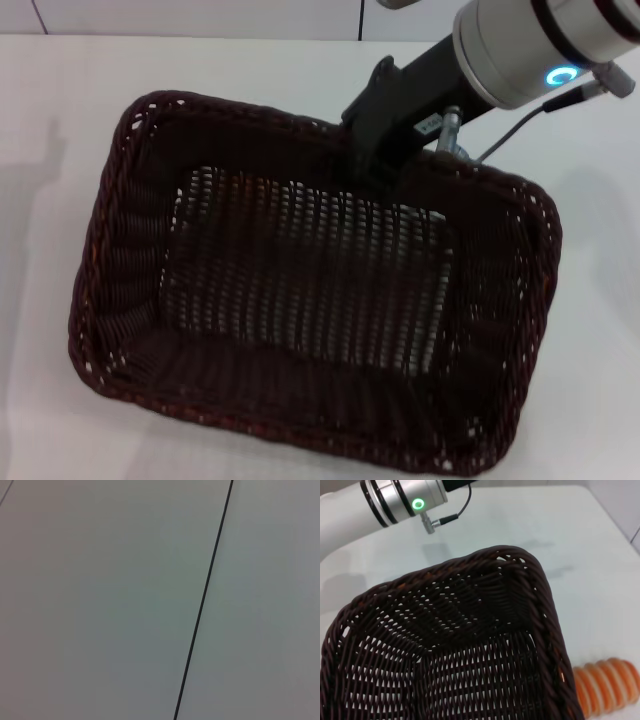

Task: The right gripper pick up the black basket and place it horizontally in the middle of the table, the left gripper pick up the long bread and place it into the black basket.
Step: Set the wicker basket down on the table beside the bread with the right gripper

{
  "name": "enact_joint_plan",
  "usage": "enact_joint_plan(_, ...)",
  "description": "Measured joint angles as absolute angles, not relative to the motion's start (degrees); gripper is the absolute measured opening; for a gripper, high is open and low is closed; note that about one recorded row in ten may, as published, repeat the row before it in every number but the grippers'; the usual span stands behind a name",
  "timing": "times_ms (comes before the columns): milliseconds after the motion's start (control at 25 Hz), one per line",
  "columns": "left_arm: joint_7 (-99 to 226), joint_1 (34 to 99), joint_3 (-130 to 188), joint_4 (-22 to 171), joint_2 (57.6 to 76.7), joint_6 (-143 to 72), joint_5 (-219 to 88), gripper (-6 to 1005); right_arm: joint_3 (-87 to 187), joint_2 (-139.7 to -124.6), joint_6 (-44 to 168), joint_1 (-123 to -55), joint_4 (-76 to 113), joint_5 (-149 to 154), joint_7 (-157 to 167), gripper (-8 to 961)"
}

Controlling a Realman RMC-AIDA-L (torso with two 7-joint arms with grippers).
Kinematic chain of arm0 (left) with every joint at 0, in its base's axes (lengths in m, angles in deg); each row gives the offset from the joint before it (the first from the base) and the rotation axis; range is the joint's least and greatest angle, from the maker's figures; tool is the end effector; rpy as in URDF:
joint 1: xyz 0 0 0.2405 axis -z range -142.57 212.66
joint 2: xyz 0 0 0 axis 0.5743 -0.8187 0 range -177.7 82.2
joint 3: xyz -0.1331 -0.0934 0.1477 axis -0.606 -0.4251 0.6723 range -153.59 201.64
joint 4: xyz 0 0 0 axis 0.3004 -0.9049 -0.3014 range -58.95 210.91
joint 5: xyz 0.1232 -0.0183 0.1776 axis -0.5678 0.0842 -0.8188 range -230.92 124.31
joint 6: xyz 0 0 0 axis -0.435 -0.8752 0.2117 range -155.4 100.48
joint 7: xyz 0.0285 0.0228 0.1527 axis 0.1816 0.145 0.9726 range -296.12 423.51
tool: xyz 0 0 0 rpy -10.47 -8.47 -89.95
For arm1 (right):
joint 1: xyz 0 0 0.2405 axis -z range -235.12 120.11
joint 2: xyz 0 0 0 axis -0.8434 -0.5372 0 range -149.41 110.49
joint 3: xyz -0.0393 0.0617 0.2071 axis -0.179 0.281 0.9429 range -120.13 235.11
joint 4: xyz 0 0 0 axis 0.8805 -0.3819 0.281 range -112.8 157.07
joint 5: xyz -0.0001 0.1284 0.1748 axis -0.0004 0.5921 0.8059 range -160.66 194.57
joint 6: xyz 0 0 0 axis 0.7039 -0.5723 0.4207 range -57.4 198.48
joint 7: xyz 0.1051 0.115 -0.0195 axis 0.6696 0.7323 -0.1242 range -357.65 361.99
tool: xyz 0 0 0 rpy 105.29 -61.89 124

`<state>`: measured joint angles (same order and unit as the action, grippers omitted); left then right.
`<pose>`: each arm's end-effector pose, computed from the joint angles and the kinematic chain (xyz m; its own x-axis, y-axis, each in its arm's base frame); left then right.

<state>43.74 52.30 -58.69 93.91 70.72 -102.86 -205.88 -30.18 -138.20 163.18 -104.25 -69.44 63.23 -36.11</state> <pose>-0.3105 0.3209 0.0771 0.4889 -0.3355 0.8053 0.8592 0.0255 -0.5110 0.0012 0.3179 -0.0062 0.9815 -0.1097 0.1570 -0.0761 -0.9756 -0.2059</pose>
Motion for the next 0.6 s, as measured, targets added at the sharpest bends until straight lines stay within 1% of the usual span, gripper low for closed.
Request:
enact_joint_plan(240, 43.76, 52.56, -58.77, 93.91, 70.72, -102.74, -205.88, 810, -32.16, -138.19, 165.05, -104.43, -68.16, 62.78, -35.36, 137)
enact_joint_plan(600, 43.54, 52.6, -58.77, 94.4, 70.72, -102.69, -205.88, 811, -33.51, -138.06, 166.22, -107.62, -62.87, 60.76, -38.67, 140)
